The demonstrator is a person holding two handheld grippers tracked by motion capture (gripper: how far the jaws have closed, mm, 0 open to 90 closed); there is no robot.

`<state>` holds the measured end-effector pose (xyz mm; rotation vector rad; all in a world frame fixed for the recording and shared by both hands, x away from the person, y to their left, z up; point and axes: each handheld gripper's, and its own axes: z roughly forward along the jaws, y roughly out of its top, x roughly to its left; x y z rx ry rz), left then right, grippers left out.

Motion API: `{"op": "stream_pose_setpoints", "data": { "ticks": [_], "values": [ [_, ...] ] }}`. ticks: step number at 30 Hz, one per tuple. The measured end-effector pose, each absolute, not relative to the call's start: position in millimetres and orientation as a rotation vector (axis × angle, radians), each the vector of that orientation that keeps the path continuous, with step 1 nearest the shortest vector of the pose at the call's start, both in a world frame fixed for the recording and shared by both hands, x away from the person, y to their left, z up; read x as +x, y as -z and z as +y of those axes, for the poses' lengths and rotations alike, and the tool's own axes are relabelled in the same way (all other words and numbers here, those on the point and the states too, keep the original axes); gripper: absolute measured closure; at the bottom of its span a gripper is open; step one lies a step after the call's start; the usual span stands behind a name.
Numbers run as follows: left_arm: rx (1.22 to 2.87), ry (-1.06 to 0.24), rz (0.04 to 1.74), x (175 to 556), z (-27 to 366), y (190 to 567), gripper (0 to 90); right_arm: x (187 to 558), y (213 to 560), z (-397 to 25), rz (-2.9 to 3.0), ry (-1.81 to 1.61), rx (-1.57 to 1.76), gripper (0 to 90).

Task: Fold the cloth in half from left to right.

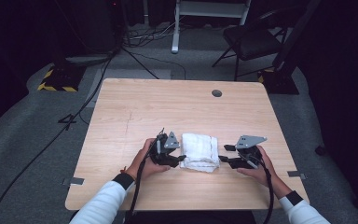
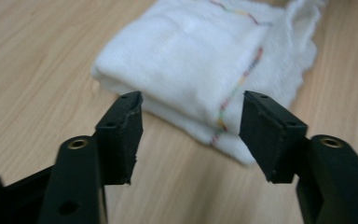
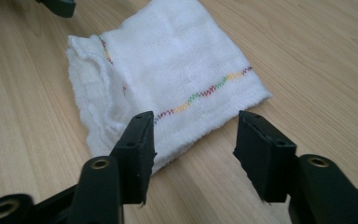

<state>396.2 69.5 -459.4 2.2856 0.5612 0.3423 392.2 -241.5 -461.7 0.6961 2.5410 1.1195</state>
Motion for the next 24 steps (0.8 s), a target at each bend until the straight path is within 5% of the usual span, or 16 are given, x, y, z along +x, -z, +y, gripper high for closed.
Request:
{"op": "stream_pose_setpoints", "data": {
  "ticks": [8,24],
  "values": [
    [2.385,-0.336,0.489,401,38,469,26.8,398,465,-221,2.574,-1.076,0.659,37.6],
    [2.394,-0.365,0.491,388,51,479,20.5,385,480,-216,2.654,-0.995,0.602,32.5]
  ]
}}
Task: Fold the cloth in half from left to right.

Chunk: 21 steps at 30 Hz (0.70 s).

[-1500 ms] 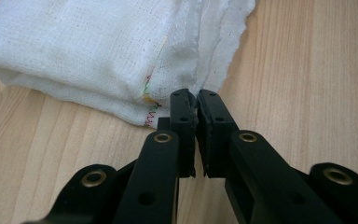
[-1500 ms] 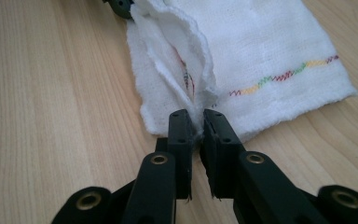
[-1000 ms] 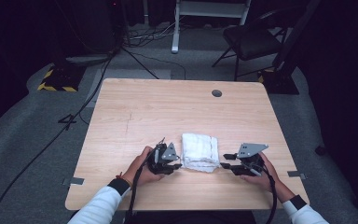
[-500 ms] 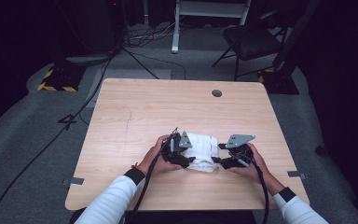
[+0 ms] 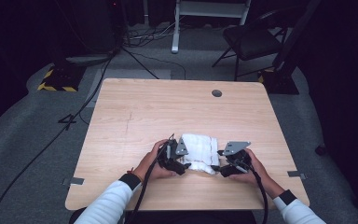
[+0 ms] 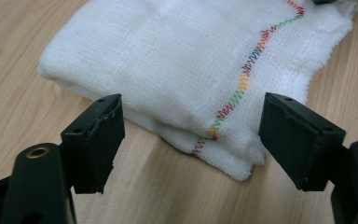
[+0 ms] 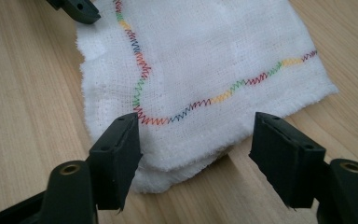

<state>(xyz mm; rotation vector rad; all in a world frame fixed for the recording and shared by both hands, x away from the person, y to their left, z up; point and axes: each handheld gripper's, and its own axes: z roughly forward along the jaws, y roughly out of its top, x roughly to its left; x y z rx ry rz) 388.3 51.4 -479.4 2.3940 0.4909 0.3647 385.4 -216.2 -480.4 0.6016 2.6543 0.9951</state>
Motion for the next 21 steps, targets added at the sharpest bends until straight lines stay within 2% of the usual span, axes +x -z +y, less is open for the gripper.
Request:
{"op": "stream_pose_setpoints", "data": {
  "ticks": [21],
  "values": [
    [2.392,-0.456,0.486,380,73,458,19.0,385,456,-232,2.579,-1.059,0.610,31.5]
  ]
}}
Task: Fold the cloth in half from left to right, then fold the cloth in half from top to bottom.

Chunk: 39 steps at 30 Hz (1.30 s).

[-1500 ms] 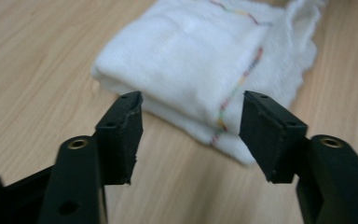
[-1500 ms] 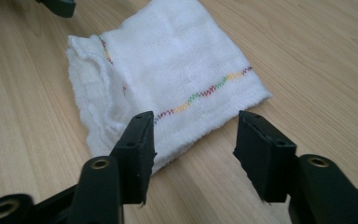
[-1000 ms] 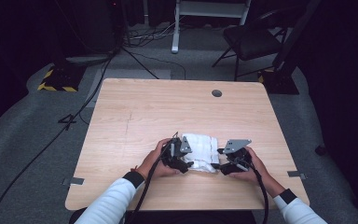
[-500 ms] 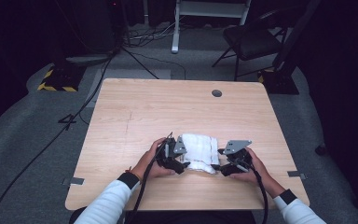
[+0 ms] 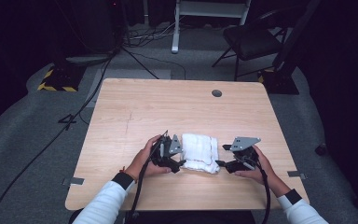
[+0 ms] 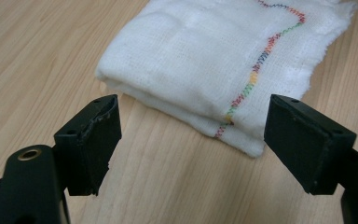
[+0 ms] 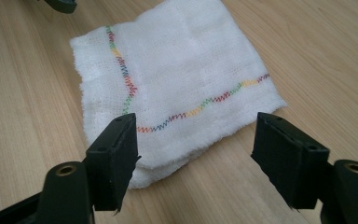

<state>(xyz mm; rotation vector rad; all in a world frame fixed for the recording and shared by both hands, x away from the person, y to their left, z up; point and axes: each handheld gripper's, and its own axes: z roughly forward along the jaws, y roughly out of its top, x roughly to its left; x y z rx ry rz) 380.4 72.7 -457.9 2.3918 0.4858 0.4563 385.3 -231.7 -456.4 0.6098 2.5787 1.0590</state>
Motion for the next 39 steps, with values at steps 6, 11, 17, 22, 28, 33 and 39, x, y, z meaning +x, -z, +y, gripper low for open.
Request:
{"op": "stream_pose_setpoints", "data": {
  "ticks": [6,11,17,22,28,33,39],
  "values": [
    [2.383,-0.490,0.525,372,94,455,19.0,382,454,-239,2.562,-1.040,0.604,31.5],
    [2.376,-0.534,0.581,365,118,454,19.1,379,452,-249,2.542,-1.020,0.614,31.5],
    [2.376,-0.567,0.648,357,143,458,19.1,378,455,-265,2.520,-0.981,0.659,31.3],
    [2.382,-0.582,0.701,350,159,461,19.3,376,459,-277,2.509,-0.954,0.703,31.3],
    [2.400,-0.589,0.722,341,172,464,19.5,374,463,-291,2.485,-0.916,0.753,31.1],
    [2.414,-0.611,0.754,335,184,468,19.4,371,467,-301,2.479,-0.884,0.767,30.3],
    [2.417,-0.620,0.773,331,195,472,19.8,368,472,-314,2.466,-0.860,0.792,29.6]
  ]
}}
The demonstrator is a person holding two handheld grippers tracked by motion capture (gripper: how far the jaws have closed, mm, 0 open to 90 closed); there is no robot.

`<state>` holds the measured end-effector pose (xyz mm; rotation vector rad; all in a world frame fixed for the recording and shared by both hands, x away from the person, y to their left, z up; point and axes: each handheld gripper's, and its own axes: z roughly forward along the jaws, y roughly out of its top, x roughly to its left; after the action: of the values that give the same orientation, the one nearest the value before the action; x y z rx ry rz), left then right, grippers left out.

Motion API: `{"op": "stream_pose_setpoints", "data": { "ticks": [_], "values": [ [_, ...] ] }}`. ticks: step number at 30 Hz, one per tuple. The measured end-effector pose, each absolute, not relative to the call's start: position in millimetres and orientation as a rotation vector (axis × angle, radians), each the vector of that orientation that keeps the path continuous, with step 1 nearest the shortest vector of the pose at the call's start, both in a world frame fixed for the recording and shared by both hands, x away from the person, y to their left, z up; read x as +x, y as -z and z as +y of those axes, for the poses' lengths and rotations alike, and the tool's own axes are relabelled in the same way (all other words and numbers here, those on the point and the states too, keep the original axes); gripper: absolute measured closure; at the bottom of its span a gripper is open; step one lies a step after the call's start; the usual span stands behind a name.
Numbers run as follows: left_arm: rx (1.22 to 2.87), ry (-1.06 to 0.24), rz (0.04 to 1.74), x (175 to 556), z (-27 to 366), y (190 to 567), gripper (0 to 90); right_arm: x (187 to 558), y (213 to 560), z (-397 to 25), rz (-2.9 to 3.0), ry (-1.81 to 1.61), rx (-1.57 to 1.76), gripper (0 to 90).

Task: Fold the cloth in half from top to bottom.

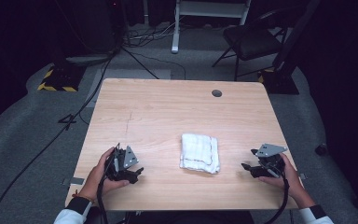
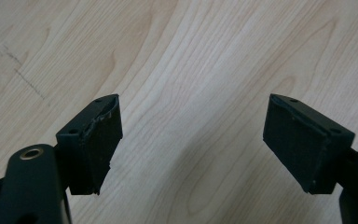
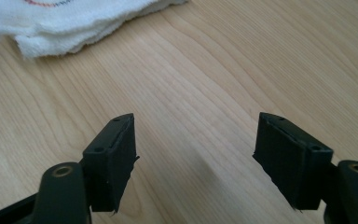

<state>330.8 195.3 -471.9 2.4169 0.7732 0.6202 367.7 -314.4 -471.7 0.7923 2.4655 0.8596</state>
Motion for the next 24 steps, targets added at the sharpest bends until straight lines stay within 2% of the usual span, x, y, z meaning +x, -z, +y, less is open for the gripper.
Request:
{"op": "stream_pose_setpoints", "data": {
  "ticks": [12,24],
  "values": [
    [2.395,-0.588,0.848,328,213,483,19.2,358,482,-357,2.400,-0.876,0.922,29.4],
    [2.307,-0.485,0.938,324,235,491,19.2,344,497,-393,2.330,-0.954,1.093,28.2]
  ]
}}
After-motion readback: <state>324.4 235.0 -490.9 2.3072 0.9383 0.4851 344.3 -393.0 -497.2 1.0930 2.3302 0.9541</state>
